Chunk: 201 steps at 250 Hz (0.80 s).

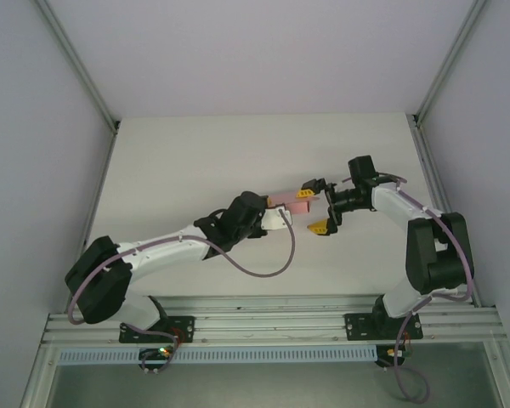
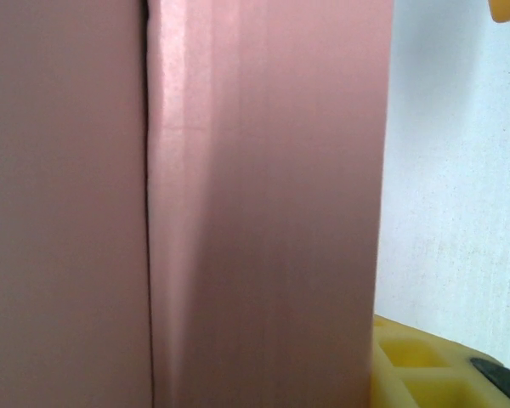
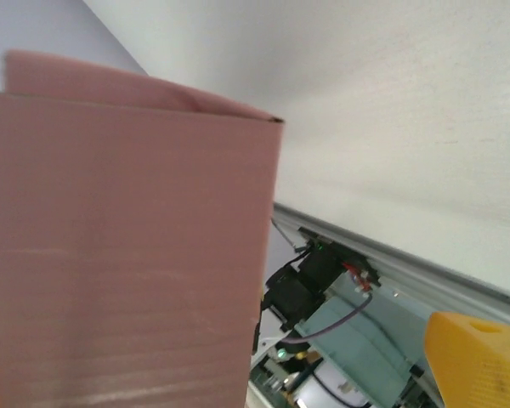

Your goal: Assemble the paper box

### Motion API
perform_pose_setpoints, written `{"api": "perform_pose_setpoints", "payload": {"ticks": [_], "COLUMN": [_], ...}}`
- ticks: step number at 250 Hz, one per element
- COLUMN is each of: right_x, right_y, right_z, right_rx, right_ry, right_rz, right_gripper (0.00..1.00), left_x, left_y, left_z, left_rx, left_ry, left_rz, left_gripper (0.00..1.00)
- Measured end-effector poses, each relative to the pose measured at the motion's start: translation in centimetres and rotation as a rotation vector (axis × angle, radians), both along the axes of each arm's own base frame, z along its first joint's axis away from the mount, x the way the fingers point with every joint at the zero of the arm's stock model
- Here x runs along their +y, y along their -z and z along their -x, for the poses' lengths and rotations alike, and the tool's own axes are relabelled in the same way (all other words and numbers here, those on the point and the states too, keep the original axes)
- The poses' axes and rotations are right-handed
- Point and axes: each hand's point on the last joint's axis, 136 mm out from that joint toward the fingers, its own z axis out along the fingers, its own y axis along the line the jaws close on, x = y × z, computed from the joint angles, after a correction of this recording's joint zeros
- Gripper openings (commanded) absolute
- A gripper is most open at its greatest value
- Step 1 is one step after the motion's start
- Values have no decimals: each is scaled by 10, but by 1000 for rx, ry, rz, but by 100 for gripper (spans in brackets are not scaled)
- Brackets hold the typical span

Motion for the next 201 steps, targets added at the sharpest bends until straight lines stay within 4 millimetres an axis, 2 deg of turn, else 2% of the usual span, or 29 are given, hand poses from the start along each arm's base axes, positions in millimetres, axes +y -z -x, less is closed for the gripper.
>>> {"api": "perform_pose_setpoints", "payload": {"ticks": [17,44,67,91,115,128,154,201], "right_x": [-10,-47,-78,-100,-110,-109,-87,-42], "right_y": [-3,-14,-37,-53,-49,-47,-57,-72], "right_z": [-6,-26,-39,-41,-38,-37,-29,-11], "right_rx": [-90,-331,-601,-810,-914,-966,-1133,-1396], "right_ry": [20,89,146,208,205,171,22,-264], "right_rz": [71,283,465,557,613,627,614,596], "right_gripper": [100,99,100,100,100,100,100,100], "left_x": [5,18,29,37,42,42,39,41], "left_y": [5,14,17,15,8,5,9,50], "left_z": [2,6,7,10,11,10,4,10], "left_rx": [42,140,237,339,431,477,568,715], "left_ry": [8,13,4,7,1,-4,-19,-51], "left_rz": [-8,-31,-36,-29,-10,-3,-23,-145], "left_gripper": [38,37,38,38,36,35,33,35]}}
